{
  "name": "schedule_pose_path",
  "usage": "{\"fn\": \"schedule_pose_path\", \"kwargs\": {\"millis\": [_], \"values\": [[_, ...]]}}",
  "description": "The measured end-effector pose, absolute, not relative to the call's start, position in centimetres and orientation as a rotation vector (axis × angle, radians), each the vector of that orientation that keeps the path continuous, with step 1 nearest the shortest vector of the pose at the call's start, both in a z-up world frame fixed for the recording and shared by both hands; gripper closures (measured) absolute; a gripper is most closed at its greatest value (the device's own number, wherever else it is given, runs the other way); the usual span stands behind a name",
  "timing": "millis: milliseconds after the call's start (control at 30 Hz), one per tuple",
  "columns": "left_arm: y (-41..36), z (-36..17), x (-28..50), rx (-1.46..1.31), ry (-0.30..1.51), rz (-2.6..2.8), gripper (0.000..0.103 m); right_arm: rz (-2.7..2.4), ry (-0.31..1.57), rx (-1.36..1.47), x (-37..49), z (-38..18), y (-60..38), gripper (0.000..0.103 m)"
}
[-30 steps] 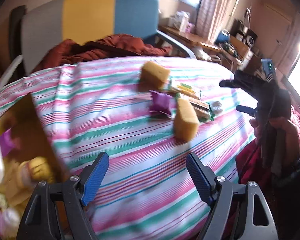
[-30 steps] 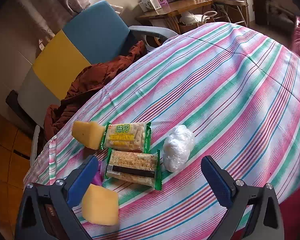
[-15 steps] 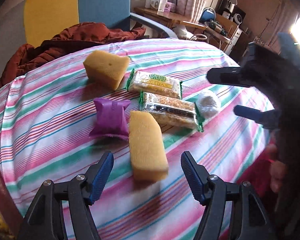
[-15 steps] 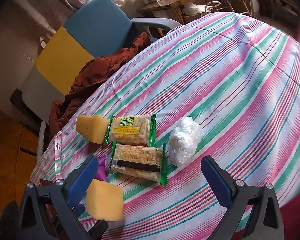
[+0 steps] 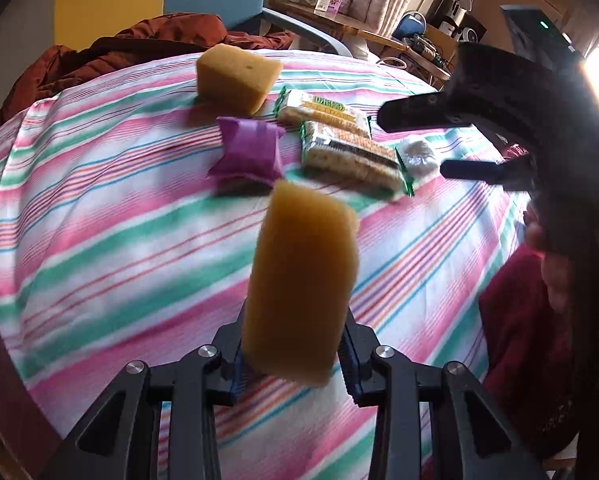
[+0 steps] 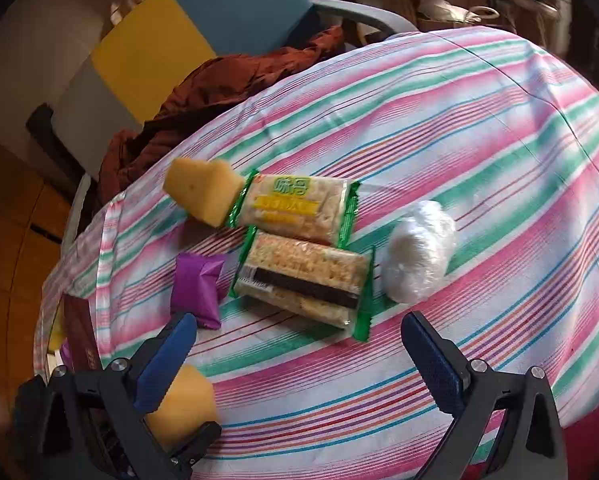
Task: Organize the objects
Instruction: 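Grasp a yellow sponge block with the left gripper while the right grasps a cracker packet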
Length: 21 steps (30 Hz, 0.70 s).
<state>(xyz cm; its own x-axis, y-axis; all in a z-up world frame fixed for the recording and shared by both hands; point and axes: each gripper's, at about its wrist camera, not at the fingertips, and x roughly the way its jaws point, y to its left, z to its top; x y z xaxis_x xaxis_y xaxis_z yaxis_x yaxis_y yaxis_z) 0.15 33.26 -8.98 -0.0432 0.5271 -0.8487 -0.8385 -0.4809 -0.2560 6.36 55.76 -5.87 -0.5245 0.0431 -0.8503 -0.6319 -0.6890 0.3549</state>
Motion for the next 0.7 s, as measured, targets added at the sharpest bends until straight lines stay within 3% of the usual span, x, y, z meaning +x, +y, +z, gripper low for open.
{"fn": "schedule_pose_path", "kwargs": {"millis": [200,367,500,600,667,700], "values": [[31.2,-8.9,-0.2,-1.212,0.329,1.711,0.067,2.262,0.577,-1.484,1.1,-6.1,54.8,0.000],[31.1,-9.1,-0.1,-1.209,0.306,1.715,0.067,2.237,0.312,-1.733,-2.9,-9.5,55.4,0.000],[30.9,-9.1,-0.3,-1.217,0.290,1.711,0.067,2.223,0.320,-1.815,-3.5,-11.9,56.3,0.001],[31.0,-9.2,-0.4,-1.223,0.277,1.708,0.067,2.259,0.319,-1.797,-2.9,-11.4,56.2,0.020],[31.0,-9.3,-0.3,-1.213,0.279,1.715,0.067,2.284,0.312,-1.794,-2.2,-10.8,55.5,0.043],[30.9,-9.3,-0.2,-1.212,0.273,1.719,0.067,2.288,0.309,-1.797,-1.9,-10.7,55.1,0.047]]}}
